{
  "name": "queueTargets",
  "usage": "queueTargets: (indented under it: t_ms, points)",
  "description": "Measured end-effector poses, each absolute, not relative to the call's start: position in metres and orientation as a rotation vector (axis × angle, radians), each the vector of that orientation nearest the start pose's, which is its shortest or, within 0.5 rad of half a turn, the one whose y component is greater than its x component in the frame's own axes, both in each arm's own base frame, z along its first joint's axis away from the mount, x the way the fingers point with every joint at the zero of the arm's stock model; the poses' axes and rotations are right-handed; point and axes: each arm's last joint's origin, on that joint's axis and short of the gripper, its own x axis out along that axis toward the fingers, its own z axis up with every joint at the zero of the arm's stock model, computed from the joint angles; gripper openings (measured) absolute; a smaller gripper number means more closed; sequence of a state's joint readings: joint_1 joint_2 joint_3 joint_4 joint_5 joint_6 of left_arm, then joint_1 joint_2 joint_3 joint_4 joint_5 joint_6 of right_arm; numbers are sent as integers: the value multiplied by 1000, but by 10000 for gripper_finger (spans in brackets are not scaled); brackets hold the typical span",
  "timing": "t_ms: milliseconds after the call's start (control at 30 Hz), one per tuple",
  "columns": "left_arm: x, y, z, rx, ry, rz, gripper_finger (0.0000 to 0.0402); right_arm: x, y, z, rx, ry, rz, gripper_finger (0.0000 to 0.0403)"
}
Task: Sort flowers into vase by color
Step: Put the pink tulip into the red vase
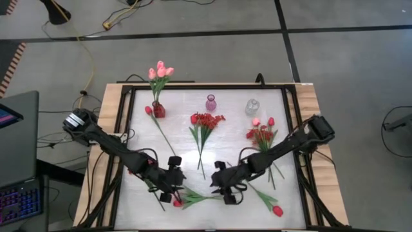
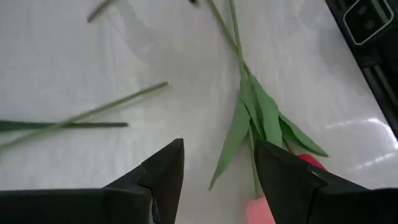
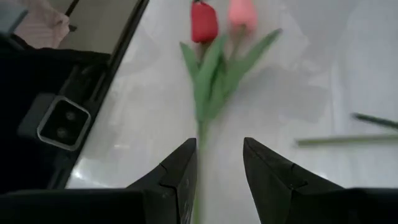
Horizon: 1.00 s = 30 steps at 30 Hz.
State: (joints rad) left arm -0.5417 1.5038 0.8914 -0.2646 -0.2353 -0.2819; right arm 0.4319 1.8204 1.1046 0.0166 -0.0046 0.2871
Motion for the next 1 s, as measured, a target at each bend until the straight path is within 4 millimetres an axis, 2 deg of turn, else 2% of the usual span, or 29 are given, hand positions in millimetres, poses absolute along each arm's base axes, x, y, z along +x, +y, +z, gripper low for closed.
queueTargets:
  t_ms: [233,433,567,700,1000]
  points:
    - [232,-134,224,67,667,-178,183,381,178,177,184,839,265,159]
    - [202,-119,224,-10,457,-166,183,400,187,159,292,950,171,159]
    - [188,-115,216,-71,375,-198,183,406,195,152,318,993,145,159]
    - [181,-113,209,-97,380,-194,183,410,200,153,342,991,136,156]
    - [179,-115,208,-93,385,-206,183,407,204,152,308,980,69,130]
